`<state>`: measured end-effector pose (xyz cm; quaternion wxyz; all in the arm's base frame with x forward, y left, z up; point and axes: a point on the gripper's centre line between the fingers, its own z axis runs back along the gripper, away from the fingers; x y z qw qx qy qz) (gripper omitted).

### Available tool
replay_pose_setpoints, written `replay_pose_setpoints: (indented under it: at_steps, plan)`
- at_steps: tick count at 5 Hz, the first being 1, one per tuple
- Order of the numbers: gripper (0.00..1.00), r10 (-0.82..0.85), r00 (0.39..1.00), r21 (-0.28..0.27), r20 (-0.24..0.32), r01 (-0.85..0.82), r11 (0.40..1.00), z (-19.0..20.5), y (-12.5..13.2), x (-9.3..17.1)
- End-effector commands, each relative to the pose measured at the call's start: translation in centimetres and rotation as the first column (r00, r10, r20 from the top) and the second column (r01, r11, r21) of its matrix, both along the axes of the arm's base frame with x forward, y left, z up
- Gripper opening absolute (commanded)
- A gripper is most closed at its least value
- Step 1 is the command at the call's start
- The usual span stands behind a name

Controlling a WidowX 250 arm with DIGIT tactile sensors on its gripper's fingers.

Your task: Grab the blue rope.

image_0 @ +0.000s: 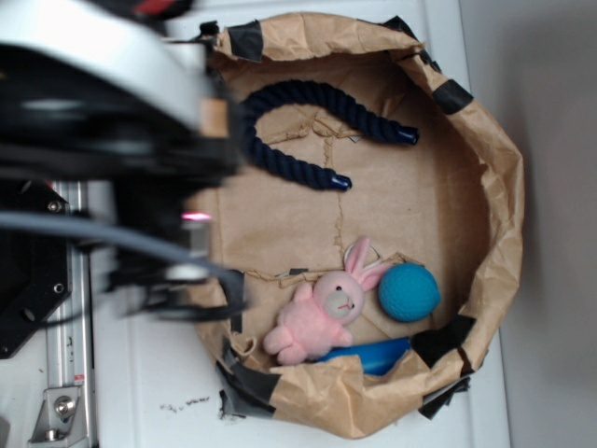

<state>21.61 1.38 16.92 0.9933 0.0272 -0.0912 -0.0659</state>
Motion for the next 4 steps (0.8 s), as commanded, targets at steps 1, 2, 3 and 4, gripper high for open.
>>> replay_pose_setpoints:
  at_steps: [1, 2, 3, 4]
  plan:
    - [1.0, -0.062, 0.998, 0.059, -0.012, 0.062, 0.996, -7.0, 1.2, 5.6]
    - [1.0, -0.101, 0.993, 0.1, -0.056, 0.106, 0.989, -9.3, 2.1, 6.0]
    - [1.0, -0.102, 0.993, 0.135, -0.063, 0.11, 0.985, -9.6, 4.7, 6.3]
    - [1.0, -0.078, 0.996, 0.129, -0.052, 0.084, 0.988, -9.5, 6.7, 6.2]
